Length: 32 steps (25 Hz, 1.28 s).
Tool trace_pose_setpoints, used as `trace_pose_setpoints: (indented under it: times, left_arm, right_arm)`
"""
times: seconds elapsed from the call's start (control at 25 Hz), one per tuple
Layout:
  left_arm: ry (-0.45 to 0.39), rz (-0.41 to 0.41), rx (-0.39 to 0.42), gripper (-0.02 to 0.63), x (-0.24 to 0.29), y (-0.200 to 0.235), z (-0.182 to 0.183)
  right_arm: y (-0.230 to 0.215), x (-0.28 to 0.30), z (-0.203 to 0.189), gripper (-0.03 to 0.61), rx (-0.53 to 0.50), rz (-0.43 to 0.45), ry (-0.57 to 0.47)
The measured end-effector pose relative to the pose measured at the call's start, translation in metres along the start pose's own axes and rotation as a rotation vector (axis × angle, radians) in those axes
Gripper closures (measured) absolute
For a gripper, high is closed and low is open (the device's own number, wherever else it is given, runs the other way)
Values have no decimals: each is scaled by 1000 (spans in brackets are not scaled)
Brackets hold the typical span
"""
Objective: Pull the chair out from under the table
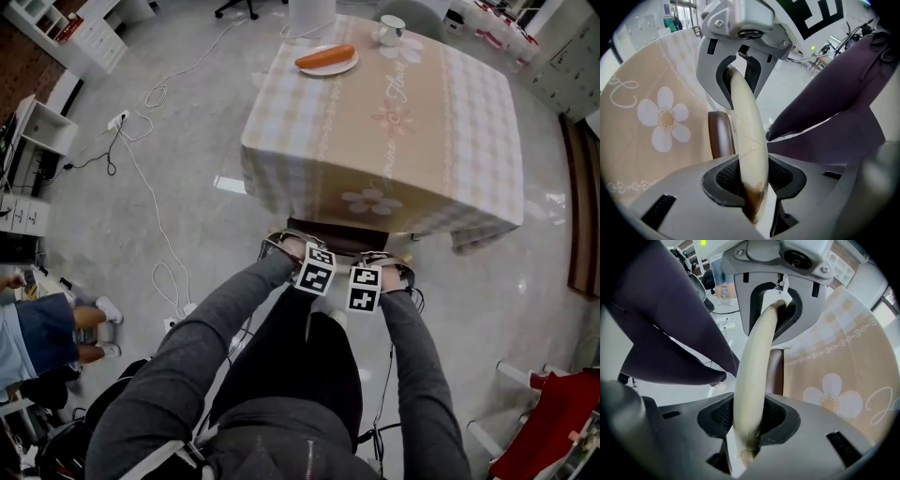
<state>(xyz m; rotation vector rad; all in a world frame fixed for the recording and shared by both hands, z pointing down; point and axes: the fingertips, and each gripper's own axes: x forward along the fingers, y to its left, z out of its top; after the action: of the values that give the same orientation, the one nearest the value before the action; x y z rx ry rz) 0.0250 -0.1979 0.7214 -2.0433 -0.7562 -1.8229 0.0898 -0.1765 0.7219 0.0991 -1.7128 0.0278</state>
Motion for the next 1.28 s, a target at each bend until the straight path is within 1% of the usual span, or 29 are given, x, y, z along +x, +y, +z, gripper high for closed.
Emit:
trace_pose_setpoints:
  times: [0.4,0.88,1.28]
  left_arm:
    - [15,26,-45,474,7,-28,16]
    - [3,42,-79,474,15,-60,36]
    - [-1,55,-117,474,21,-75,48]
  right_arm:
    - [31,0,-2,453,-45,1,-5]
    - [67,-1,-4,453,-78,-3,-6]
    - [84,-1,-8,453,-114,0,2]
